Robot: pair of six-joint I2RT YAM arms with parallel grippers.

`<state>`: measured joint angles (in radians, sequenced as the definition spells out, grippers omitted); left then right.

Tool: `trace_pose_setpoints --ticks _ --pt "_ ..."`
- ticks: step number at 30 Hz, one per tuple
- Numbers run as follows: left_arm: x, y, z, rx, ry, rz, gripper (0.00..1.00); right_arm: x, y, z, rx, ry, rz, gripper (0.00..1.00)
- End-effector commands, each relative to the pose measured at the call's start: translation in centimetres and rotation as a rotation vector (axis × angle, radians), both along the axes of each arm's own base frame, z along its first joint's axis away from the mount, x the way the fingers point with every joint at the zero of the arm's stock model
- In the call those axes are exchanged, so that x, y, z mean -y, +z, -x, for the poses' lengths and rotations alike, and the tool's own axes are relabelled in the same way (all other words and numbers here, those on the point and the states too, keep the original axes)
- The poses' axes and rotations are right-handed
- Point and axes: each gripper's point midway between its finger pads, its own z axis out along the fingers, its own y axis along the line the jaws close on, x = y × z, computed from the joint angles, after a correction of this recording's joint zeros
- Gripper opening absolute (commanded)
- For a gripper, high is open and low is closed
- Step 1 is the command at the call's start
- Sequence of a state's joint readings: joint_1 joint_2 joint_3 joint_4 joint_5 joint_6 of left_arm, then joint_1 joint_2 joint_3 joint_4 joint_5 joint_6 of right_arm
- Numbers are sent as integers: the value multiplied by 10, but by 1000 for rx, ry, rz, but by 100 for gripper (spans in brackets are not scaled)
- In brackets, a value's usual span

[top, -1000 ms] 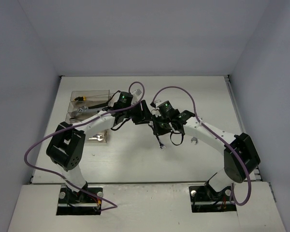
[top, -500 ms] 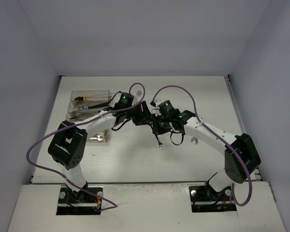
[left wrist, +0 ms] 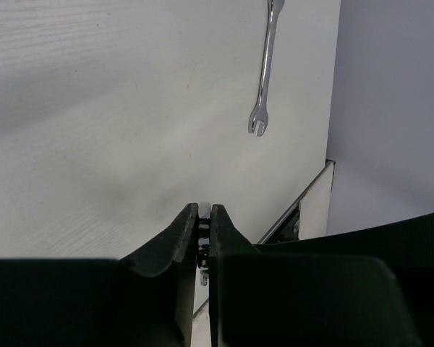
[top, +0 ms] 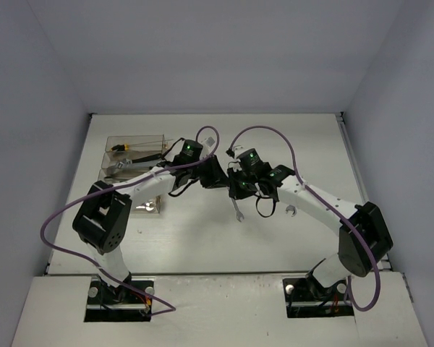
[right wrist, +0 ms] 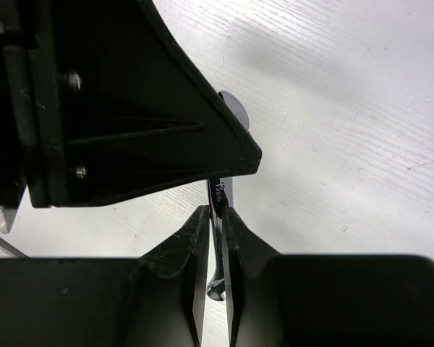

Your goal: Sort the tools into containers

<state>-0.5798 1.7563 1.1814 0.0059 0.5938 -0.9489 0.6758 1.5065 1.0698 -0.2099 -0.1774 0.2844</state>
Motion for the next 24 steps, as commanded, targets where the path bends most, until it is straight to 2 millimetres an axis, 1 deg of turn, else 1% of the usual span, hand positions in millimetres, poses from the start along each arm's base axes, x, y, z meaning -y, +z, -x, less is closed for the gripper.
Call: trace_pose_setpoints --ticks 1,3,4,5,6,7,8,9,12,14,16,17,18,19,20,21,23,24 --pt "12 44 -10 104 2 104 0 -14 45 -18 117 -25 -98 0" --pt "4 48 -11 112 27 108 0 -12 47 -18 122 -35 -98 5" --pt "-1 49 -14 110 48 109 0 -12 48 -19 127 -38 -98 10" --pt "-9 50 -16 107 68 112 0 -11 50 -19 131 -41 -99 18" --pt "-19 53 -20 104 98 118 0 -10 53 -19 140 -42 -102 30" --pt "-26 54 -23 100 116 122 0 -8 56 -20 153 -45 -101 39" --pt "-41 58 -27 103 151 128 0 -7 60 -20 163 -50 -102 43" --pt "-59 63 -32 109 191 135 0 -5 63 -21 172 -55 -103 45" --pt "-106 74 -42 127 300 138 0 1 70 -23 189 -74 -112 45" --pt "-151 77 -42 127 389 90 0 8 78 -27 215 -102 -116 46" --pt "-186 80 -37 157 447 28 0 17 83 -32 236 -138 -110 47" --pt "-208 75 -38 151 494 -2 0 21 85 -33 246 -152 -108 48" --pt "-224 72 -37 148 529 -21 0 25 86 -35 251 -164 -106 50" --pt "-238 73 -38 149 564 -22 0 29 82 -36 244 -174 -101 51" --pt "-267 67 -39 133 639 -30 0 34 77 -37 230 -187 -96 51" --pt "-286 68 -40 136 682 -28 0 40 75 -40 222 -209 -96 51" --pt "-306 62 -36 115 727 -36 0 49 68 -42 197 -239 -101 52" --pt "-324 60 -36 111 764 -46 0 52 65 -42 189 -253 -101 52"
